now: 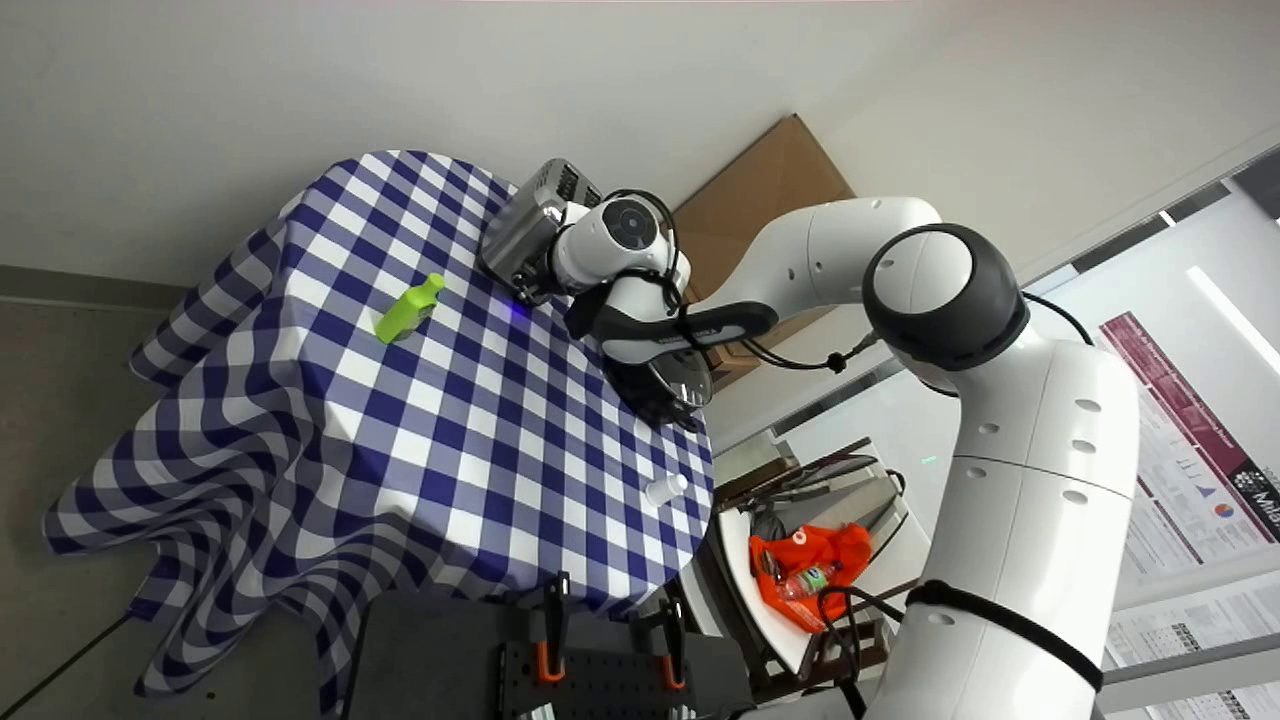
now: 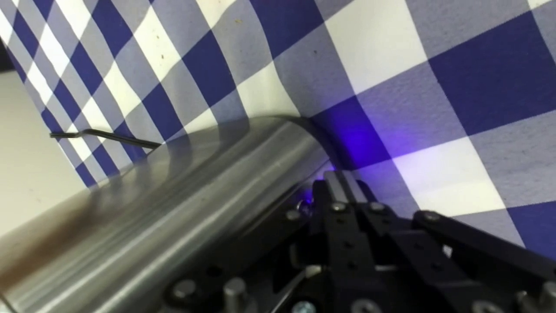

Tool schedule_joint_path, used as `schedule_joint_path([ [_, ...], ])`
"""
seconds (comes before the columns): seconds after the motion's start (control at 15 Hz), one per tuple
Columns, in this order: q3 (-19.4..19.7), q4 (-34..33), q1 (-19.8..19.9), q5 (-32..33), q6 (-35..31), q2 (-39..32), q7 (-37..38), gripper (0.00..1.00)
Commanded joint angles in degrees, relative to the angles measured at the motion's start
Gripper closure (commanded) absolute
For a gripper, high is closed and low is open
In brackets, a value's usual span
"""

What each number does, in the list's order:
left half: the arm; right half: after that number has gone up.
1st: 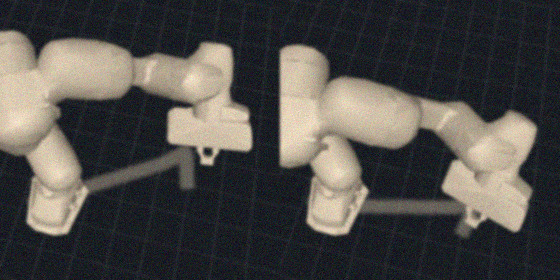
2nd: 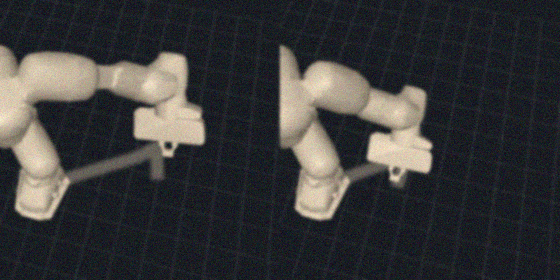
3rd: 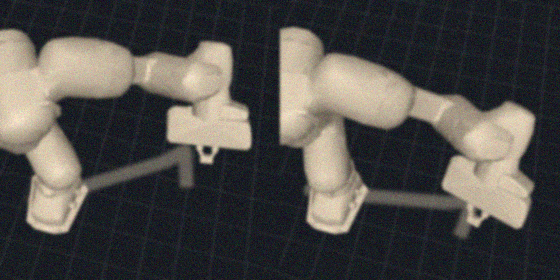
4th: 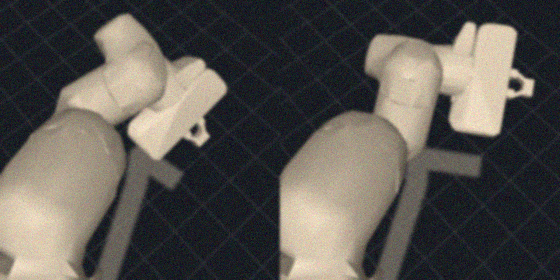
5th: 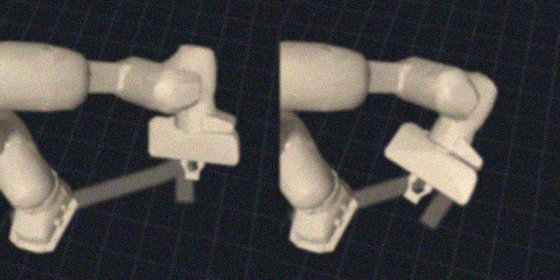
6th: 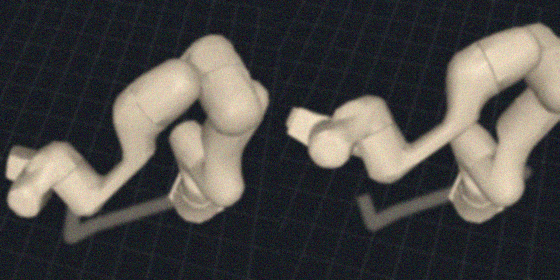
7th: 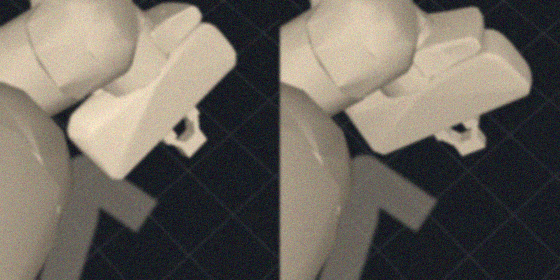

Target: Turn off the toaster

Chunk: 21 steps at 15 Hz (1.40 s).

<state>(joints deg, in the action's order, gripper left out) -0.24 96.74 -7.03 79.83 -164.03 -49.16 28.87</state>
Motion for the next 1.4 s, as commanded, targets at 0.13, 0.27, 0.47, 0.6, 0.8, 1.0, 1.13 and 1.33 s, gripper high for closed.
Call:
schedule_joint_path([
  [0.13, -1.99, 1.55, 2.12, -4.83, 1.10, 0.76, -6.69, 1.00],
  [0.27, -2.71, 1.77, 2.76, -6.54, 1.32, 0.74, -8.77, 1.00],
  [0.47, -3.86, 1.70, 3.64, -8.56, 1.43, 0.62, -11.22, 1.00],
  [0.6, -4.30, 1.40, 3.82, -9.18, 1.42, 0.51, -12.07, 1.00],
  [0.8, -4.90, 1.24, 4.02, -9.70, 1.63, 0.43, -12.99, 1.00],
  [1.0, -5.33, 1.13, 4.21, -10.42, 2.11, 0.27, -13.97, 1.00],
  [1.13, -5.39, 0.94, 4.26, -10.57, 2.34, 0.21, -14.17, 1.00],
  [1.33, -4.92, 0.29, 4.06, -10.01, 2.27, 0.00, -13.79, 1.00],
])
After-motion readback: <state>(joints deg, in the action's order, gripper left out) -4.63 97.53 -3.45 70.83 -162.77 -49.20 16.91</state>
